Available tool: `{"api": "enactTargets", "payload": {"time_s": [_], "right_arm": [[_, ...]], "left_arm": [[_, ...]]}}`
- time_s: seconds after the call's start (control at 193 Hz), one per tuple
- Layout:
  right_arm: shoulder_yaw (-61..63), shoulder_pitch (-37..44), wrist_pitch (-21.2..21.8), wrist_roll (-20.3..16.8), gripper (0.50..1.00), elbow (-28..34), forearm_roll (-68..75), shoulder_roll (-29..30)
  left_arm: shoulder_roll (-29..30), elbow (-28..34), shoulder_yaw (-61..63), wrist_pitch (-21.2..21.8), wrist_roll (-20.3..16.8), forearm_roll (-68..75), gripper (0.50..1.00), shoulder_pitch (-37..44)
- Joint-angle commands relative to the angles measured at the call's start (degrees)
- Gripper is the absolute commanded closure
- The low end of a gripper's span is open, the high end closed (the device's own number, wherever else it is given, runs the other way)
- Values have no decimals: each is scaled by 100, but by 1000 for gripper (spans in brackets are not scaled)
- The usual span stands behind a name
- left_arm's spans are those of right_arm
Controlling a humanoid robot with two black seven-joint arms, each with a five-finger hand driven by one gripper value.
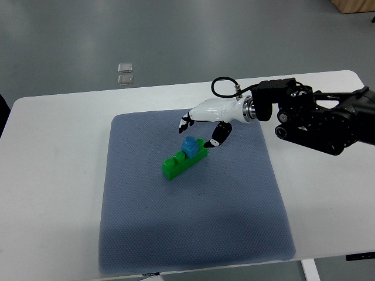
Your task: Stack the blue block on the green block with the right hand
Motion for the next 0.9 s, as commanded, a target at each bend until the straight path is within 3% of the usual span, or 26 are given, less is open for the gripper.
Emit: {"api": "enactTargets", "payload": {"time_s": [0.0,0.104,0.192,0.414,0.704,0.792,0.896], "right_arm": [[116,46,339,-18,619,-1,666,-93],[538,55,822,-97,589,-10,1368,-234],[723,46,954,-202,587,-54,1738,-339],[986,-130,884,-422,587,-221,3461,-533],[2067,-1343,849,-422,587,-986,6036,-269],[2217,-1589,655,-343,587,-1082,6308,-111],[2524,-1817,14,-334,587,-1126,6388,30]], "left_arm": [[0,-2,0,0,0,0,500,-2],[0,-2,0,0,0,0,500,-2],[0,-2,0,0,0,0,500,-2],[0,-2,0,0,0,0,500,-2],[0,7,0,0,0,0,500,-2],[0,-2,0,0,0,0,500,-2],[0,-2,0,0,0,0,500,6]]}}
